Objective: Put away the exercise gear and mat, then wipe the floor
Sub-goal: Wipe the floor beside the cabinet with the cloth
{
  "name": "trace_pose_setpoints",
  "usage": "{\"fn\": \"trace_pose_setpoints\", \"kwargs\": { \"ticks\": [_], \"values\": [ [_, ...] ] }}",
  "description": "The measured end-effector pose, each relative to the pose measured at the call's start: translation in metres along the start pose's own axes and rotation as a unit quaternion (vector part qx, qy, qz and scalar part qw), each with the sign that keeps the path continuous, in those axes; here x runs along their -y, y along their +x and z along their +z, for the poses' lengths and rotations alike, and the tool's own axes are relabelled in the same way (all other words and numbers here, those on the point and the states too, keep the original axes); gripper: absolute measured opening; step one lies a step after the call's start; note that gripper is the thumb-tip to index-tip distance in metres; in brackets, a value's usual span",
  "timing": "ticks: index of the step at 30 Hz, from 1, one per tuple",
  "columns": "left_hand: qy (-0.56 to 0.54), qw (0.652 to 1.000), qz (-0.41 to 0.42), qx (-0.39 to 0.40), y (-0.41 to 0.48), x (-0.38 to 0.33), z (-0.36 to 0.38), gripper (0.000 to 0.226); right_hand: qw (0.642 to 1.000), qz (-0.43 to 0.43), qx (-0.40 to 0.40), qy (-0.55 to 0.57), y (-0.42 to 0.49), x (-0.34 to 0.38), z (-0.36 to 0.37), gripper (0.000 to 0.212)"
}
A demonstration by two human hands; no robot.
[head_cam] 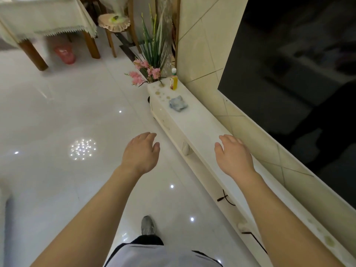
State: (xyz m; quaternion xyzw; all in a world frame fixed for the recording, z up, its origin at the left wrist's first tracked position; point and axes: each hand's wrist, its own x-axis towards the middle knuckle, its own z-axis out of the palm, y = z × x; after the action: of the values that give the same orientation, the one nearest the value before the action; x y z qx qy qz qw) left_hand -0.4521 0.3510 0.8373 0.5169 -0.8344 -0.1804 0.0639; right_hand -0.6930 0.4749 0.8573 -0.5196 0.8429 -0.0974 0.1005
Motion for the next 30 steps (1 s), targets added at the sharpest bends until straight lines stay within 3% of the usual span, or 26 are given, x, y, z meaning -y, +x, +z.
{"fn": "trace_pose_setpoints", "kwargs": {
  "ticks": [11, 30],
  "values": [
    [0.001, 0.997, 0.053, 0.054, 0.162, 0.073, -0.031, 0.046, 0.997, 0.071, 0.018, -0.013, 0.130, 0.067, 0.014, 0.050],
    [0.032, 0.986, 0.132, 0.095, 0.438, 0.047, -0.002, 0.049, 0.991, 0.118, 0.058, 0.003, 0.367, 0.045, 0.050, 0.048]
  ]
}}
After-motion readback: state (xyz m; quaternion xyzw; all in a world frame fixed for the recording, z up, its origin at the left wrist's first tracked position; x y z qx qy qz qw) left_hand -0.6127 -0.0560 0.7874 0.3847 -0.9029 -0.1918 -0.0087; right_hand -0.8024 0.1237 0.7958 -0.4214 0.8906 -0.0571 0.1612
